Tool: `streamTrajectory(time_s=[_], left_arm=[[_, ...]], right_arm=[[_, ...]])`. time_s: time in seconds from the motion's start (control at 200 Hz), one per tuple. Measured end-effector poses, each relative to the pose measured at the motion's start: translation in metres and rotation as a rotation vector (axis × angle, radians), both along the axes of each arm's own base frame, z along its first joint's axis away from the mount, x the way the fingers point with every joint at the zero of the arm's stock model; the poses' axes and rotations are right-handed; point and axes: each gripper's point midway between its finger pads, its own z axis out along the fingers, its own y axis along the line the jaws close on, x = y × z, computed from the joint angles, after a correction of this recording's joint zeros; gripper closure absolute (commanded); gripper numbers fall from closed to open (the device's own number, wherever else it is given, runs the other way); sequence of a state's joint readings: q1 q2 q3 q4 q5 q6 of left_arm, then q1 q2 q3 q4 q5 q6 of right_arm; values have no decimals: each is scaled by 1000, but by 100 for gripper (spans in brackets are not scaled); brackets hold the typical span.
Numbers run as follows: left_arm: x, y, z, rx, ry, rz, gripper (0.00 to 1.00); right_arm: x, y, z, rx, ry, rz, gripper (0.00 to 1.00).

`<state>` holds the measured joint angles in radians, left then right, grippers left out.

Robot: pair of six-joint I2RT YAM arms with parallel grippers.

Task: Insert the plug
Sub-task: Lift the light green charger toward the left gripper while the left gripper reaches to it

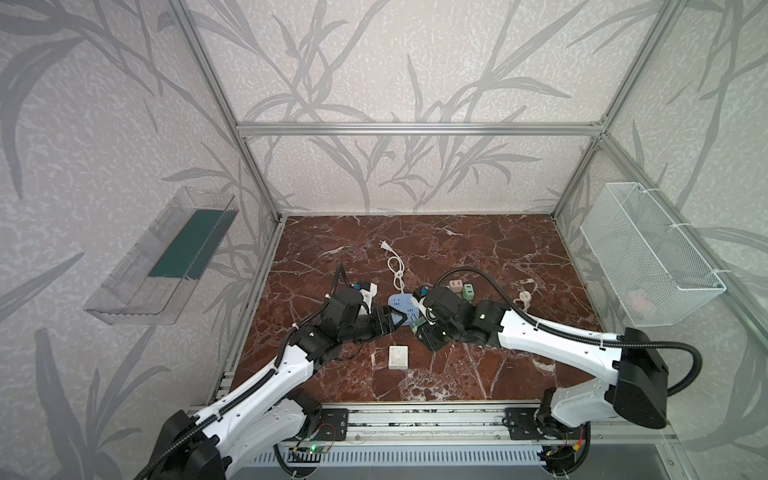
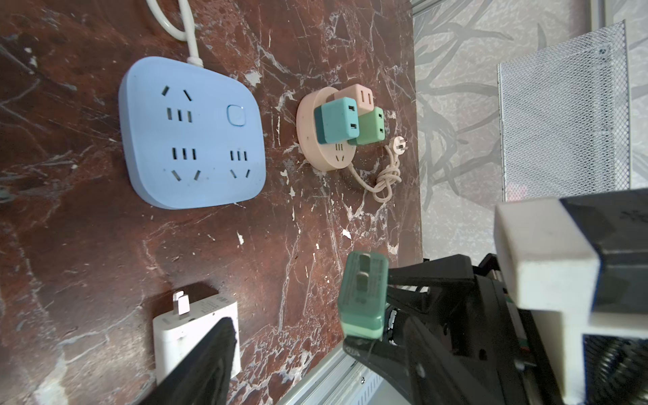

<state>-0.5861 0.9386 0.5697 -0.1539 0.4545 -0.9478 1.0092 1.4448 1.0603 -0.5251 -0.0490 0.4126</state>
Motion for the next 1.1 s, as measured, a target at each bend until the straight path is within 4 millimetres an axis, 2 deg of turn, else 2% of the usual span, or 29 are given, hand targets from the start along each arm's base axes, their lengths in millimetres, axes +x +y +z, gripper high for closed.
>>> streamTrajectory(time_s=[0.24,0.4,0.545,0.82,0.95,1.1], left_arm=[[3,-10,11,-60,-14,-9,40],[2,-17,11,-81,-2,-32,42],[1,-22,11,-101,5,-47,48],[1,-30,12,-131,8,-75,59],[1,-33,13,-139,8,-84,68],[0,-35,16,-150,2,-92,69]], right_arm=[[0,3,4,12,-2,6,100],[3,10,16,40,-19,15,100],[6,14,24,56,-34,22,100],[6,16,29,66,-36,30,100],[4,17,29,67,-29,37,100],[5,20,31,71,-25,43,100]])
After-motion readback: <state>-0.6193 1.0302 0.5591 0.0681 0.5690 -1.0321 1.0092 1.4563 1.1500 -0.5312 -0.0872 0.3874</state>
